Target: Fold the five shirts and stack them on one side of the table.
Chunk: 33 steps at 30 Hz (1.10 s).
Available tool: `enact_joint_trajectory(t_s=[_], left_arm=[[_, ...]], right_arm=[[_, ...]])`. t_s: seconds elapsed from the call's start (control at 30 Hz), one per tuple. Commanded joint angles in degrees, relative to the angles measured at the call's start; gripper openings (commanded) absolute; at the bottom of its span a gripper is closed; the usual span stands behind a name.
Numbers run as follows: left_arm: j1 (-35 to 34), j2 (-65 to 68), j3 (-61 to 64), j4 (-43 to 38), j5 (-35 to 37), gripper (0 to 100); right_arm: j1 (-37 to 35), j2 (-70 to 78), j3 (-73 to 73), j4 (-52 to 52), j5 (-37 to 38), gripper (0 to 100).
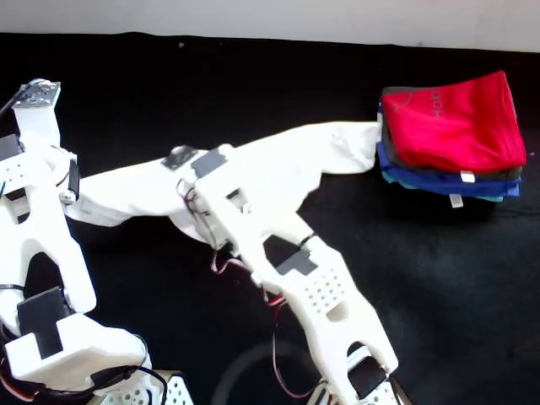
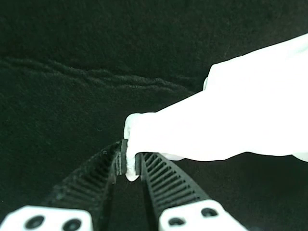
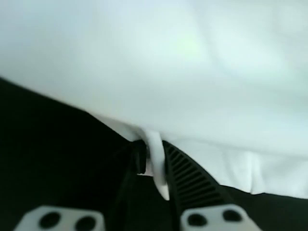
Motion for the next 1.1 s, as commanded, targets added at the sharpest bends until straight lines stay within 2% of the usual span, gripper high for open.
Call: enact_joint_trajectory(t_s=[0.0, 0.1, 0.23, 0.33, 0.5, 0.67, 0.83, 1.07], left_arm=[[-0.4, -0.3, -2.2, 1.6, 0.4, 1], [0.2, 0.2, -2.2, 3.4, 0.3, 1], [1.6, 0.3, -2.1, 7.5, 0.0, 1], [1.8, 0.3, -1.1, 9.6, -0.1, 1], [3.1, -0.5, 1.0, 10.5, -0.1, 1], [5.5, -4.4, -6.8, 17.7, 0.3, 1], [9.3, -12.0, -15.7, 24.7, 0.3, 1], [13.7, -22.9, -19.5, 26.4, 0.3, 1]], right_arm=[[3.6, 0.0, -2.5, 4.0, -0.1, 0.5], [7.0, 0.0, -12.2, 10.5, -0.1, 0.5], [12.8, -6.5, -20.3, 10.7, -0.1, 0.5], [16.7, -14.8, -20.3, 10.7, 1.2, 0.5], [24.2, -28.5, -16.2, 10.7, 8.7, 0.5], [31.4, -39.8, -15.6, 10.6, 15.2, 0.5], [33.4, -47.8, -15.6, 10.5, 18.4, 0.5], [33.5, -55.4, -16.5, 10.4, 18.4, 0.5]])
